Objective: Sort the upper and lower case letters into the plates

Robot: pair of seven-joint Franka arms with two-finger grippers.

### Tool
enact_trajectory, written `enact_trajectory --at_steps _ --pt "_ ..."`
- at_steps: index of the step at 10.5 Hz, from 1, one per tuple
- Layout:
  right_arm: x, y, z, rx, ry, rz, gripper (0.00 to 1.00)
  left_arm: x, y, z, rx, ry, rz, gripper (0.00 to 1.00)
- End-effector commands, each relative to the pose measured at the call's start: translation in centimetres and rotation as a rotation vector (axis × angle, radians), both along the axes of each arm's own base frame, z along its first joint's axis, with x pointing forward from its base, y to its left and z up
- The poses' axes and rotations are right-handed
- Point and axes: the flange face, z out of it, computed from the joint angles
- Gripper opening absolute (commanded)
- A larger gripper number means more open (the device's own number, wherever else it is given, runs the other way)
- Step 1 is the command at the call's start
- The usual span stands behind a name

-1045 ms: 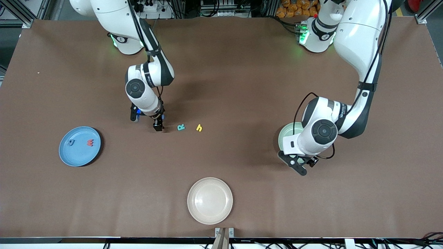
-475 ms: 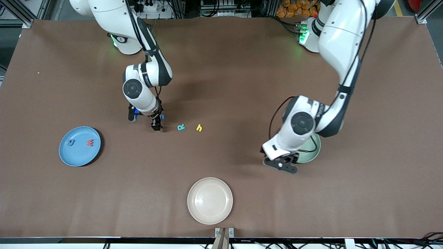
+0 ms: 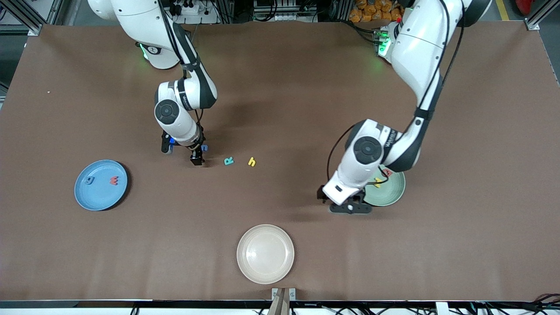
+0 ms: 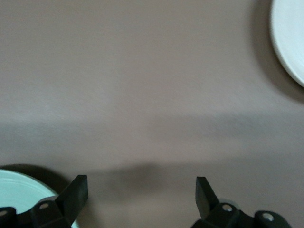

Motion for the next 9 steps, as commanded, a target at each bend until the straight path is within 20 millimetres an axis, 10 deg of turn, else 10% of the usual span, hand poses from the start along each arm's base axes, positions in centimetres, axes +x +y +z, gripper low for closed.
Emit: enact_trajectory --at_steps 1,2,9 --pt "-0.4 -0.6 0.3 0.017 -0.009 0.015 0.6 0.1 0.3 0.3 0.004 -0.007 -0.041 1.0" --pt "-0.5 -0.7 0.2 0.017 -0.004 0.07 0.01 0.6 1.2 0.4 0.006 -0.009 -0.057 1.0" --pt "0.0 -2.2 0.9 0.018 -0.011 0.122 0.0 0.7 1.3 0.1 0.0 -0.005 -0.059 1.0"
